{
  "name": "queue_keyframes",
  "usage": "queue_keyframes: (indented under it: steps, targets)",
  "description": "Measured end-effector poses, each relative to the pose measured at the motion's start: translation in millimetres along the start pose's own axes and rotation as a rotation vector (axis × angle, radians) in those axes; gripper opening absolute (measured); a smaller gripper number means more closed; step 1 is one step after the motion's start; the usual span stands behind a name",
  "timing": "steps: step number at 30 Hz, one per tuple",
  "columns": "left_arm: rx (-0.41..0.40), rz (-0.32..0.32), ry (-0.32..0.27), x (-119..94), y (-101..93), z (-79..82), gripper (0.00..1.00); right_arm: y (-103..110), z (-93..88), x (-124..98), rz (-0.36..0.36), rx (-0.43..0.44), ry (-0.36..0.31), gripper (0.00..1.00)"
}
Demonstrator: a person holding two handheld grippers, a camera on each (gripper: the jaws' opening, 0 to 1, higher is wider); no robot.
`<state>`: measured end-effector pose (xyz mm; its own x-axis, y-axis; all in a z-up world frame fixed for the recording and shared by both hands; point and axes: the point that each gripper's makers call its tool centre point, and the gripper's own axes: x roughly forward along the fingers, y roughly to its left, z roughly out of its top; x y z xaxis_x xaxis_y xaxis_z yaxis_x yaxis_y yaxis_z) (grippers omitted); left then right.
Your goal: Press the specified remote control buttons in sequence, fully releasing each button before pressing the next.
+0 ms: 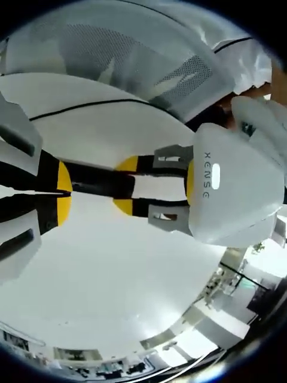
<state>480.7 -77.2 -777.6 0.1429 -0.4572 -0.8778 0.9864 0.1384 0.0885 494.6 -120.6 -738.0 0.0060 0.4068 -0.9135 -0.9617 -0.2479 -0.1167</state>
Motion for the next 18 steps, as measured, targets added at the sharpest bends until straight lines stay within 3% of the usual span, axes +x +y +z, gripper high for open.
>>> queue_keyframes:
  steps: [18]
  targets:
    - [-0.004,-0.001,-0.010,-0.4,1.3,-0.6,0.24,-0.4,-5.7,22.7,0.049,0.017,0.005,0.00]
